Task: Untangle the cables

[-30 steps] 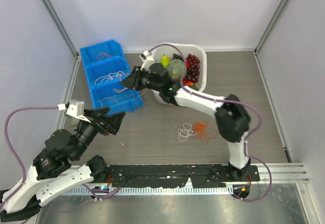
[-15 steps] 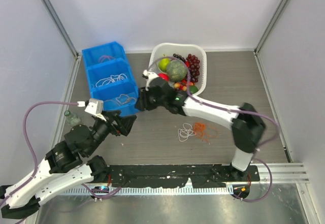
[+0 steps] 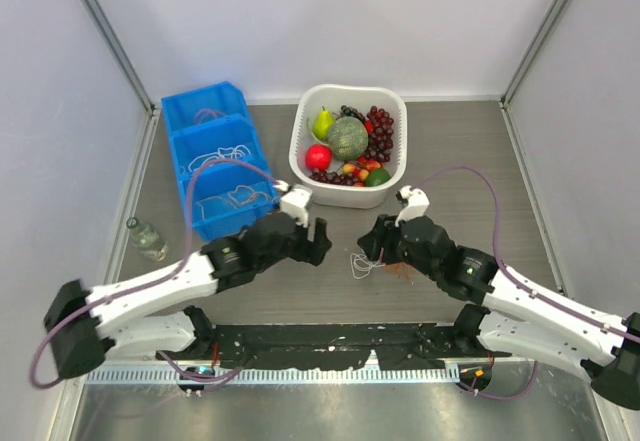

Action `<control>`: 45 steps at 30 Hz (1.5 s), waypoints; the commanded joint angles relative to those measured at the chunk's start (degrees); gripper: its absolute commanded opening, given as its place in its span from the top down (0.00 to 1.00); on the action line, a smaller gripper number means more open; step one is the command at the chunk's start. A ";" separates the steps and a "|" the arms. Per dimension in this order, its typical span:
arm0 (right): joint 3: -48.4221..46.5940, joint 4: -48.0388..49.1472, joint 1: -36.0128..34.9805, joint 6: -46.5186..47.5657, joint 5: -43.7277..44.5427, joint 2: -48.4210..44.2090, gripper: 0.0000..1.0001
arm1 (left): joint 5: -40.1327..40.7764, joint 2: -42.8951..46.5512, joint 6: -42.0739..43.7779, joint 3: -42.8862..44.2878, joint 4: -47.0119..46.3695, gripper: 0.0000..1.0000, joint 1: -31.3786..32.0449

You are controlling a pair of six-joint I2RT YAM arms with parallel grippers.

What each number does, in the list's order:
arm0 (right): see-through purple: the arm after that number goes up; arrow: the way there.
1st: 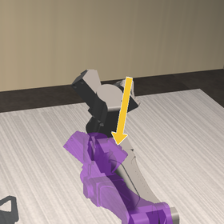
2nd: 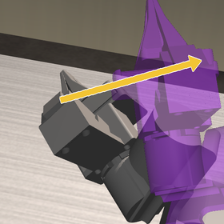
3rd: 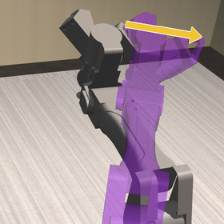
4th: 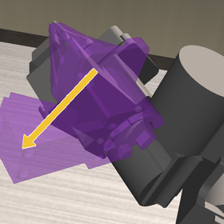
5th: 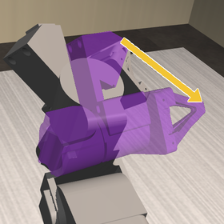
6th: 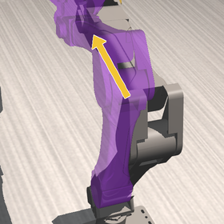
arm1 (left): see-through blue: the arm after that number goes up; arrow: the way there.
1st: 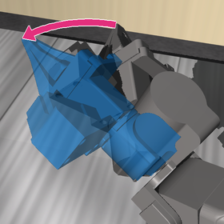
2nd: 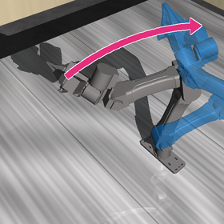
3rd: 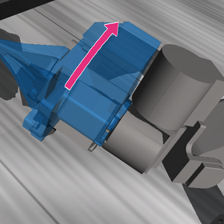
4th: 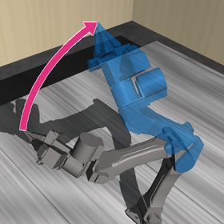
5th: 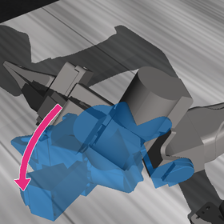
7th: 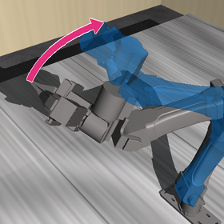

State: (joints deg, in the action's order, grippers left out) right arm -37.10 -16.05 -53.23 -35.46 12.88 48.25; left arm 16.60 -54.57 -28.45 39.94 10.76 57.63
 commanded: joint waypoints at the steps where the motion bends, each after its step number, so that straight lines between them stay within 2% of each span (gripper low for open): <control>1: 5.53 -7.32 0.15 -10.12 10.30 -5.69 0.46 | -11.39 -16.23 1.20 6.80 -4.17 0.25 -0.23; 2: 6.33 -7.59 0.23 -11.63 10.84 -6.49 0.46 | -13.68 -19.75 1.81 8.21 -4.17 0.26 -0.23; 4: 8.44 -8.20 0.32 -14.36 12.34 -7.55 0.47 | -18.16 -26.09 1.99 10.76 -5.31 0.20 -0.32; 8: 9.94 -9.34 0.50 -16.22 14.18 -5.72 0.47 | -21.43 -35.15 1.20 13.49 -8.91 0.16 -0.23; 11: 9.33 -11.27 0.94 -16.57 15.94 -2.90 0.47 | -21.61 -39.38 1.11 15.95 -9.45 0.16 -0.15; 15: 9.33 -11.28 1.55 -17.01 17.17 0.61 0.48 | -21.78 -43.95 1.11 18.85 -8.57 0.24 -0.15; 21: 12.48 -4.87 4.45 -15.69 13.58 3.34 0.48 | -21.96 -47.73 -0.03 20.00 -10.41 0.21 -0.15; 22: 12.84 -3.47 5.85 -15.34 11.83 3.95 0.48 | -22.22 -48.26 -0.03 20.43 -10.41 0.24 -0.23; 25: 14.77 -0.74 9.54 -14.64 7.78 5.10 0.48 | -22.40 -48.71 0.15 20.97 -9.45 0.45 -0.15; 29: 17.49 3.57 14.12 -14.02 2.33 5.89 0.49 | -22.40 -45.47 0.94 18.86 -9.09 0.64 -0.15; 33: 18.29 6.74 15.09 -14.98 1.79 9.66 0.50 | -22.49 -40.63 2.34 17.80 -7.08 0.97 -0.15; 34: 18.29 6.74 15.35 -15.33 2.14 10.54 0.50 | -22.05 -39.14 2.52 17.97 -5.77 1.00 -0.15; 36: 18.38 6.74 15.70 -16.74 3.20 12.56 0.51 | -21.35 -35.72 3.57 17.98 -3.74 1.00 -0.15; 43: 20.05 6.39 18.95 -21.05 5.66 15.65 0.67 | -17.13 -19.99 9.72 18.24 3.02 1.00 -0.23; 45: 20.49 5.08 20.09 -22.18 6.88 14.86 0.71 | -13.09 -14.72 11.48 18.33 4.61 1.00 -0.23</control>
State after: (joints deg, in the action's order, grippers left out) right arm -19.31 -5.30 -35.00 -54.48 16.64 62.28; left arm -2.33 -77.89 -22.00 57.69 11.14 57.63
